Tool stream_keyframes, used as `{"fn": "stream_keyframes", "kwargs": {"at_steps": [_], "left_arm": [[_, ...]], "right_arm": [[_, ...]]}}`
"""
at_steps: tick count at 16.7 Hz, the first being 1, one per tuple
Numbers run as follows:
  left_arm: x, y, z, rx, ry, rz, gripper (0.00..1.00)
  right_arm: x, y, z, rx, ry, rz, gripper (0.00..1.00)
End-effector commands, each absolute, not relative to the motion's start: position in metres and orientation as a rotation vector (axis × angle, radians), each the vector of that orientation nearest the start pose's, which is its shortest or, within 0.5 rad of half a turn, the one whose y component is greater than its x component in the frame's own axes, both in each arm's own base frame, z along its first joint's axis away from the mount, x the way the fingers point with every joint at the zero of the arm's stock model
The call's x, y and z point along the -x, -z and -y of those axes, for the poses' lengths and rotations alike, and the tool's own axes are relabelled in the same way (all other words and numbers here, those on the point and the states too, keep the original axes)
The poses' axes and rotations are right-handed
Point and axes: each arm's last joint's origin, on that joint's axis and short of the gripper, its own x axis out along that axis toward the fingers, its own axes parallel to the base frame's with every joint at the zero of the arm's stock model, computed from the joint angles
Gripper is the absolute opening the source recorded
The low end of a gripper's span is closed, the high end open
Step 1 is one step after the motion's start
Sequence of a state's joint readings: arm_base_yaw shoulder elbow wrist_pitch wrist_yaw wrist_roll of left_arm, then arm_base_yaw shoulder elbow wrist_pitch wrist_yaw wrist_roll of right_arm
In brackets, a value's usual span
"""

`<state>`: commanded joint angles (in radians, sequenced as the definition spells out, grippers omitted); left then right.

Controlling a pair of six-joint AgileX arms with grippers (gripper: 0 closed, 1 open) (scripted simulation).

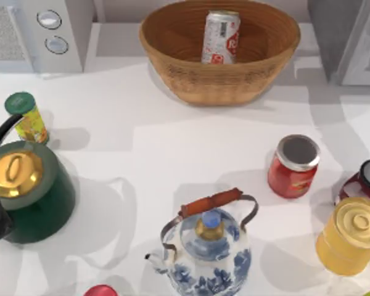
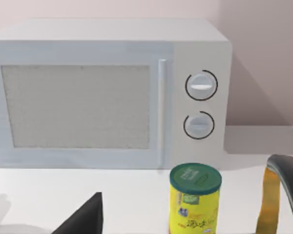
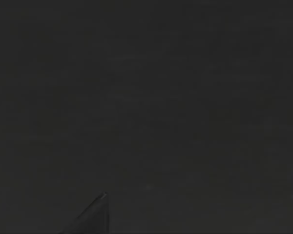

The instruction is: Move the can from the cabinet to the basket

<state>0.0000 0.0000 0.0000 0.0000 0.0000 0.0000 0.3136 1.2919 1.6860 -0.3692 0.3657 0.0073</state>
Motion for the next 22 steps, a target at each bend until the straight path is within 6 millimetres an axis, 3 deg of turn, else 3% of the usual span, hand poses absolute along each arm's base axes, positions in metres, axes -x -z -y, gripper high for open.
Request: {"fn": "stream_keyframes", "kwargs": {"at_steps": [4,7,13,17,20,22], "left_arm": [[-0.106,-0.160,0.001,0.000,0.000,0.000,1.00],[-0.106,-0.160,0.001,0.000,0.000,0.000,1.00],[-0.106,-0.160,0.001,0.000,0.000,0.000,1.00],[-0.106,-0.160,0.001,0.000,0.000,0.000,1.00],[-0.106,-0.160,0.001,0.000,0.000,0.000,1.00],[-0.106,-0.160,0.001,0.000,0.000,0.000,1.00]], "right_arm": [[-0.210,-0.474,-0.050,0.004,0.046,0.018,1.00],[-0.180,-0.435,-0.034,0.007,0.041,0.008,1.00],[-0.127,-0.309,-0.012,0.007,0.008,-0.019,1.00],[-0.109,-0.224,-0.004,0.001,0.001,-0.014,1.00],[-0.106,-0.181,0.000,0.000,0.002,-0.005,1.00],[-0.106,-0.165,0.001,0.000,0.001,-0.001,1.00]]}}
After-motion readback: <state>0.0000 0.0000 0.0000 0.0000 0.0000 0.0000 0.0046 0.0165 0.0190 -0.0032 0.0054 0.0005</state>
